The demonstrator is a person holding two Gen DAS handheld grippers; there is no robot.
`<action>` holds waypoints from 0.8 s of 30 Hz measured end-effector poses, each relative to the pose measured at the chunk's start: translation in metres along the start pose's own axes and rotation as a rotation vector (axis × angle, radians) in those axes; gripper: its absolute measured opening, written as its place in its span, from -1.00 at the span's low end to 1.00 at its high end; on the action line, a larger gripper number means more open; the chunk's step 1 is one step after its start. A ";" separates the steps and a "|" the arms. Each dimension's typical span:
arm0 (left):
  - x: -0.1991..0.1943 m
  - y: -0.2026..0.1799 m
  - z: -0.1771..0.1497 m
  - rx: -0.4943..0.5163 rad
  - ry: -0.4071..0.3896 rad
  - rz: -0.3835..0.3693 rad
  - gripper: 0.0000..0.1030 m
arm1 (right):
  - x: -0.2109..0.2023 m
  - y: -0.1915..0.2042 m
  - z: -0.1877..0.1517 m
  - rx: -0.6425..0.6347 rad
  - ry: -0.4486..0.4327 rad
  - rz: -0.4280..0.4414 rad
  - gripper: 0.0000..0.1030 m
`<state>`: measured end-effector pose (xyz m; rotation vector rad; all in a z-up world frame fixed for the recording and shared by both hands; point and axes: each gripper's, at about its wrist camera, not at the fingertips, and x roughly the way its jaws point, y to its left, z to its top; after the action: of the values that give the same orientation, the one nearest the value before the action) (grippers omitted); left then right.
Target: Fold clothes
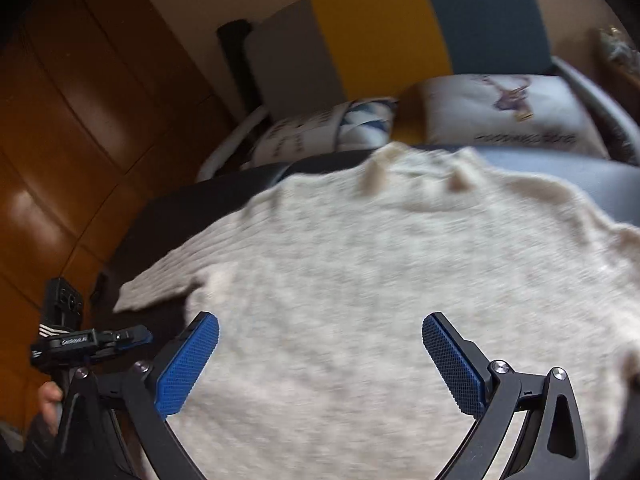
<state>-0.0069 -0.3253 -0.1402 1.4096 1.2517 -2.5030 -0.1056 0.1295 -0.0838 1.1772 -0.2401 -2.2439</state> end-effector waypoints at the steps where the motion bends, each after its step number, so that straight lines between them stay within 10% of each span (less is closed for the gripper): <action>1: -0.017 0.026 0.004 -0.049 -0.034 0.026 -0.57 | 0.010 0.014 -0.005 -0.010 0.015 0.012 1.00; 9: -0.110 0.157 0.053 -0.230 -0.230 0.198 -0.29 | 0.094 0.085 0.000 -0.105 0.144 0.034 1.00; 24: -0.071 0.184 0.137 -0.149 -0.156 0.146 -0.08 | 0.134 0.127 0.039 -0.229 0.165 -0.001 1.00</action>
<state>0.0044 -0.5640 -0.1681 1.2010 1.2286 -2.3204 -0.1424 -0.0551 -0.1013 1.2273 0.0816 -2.0960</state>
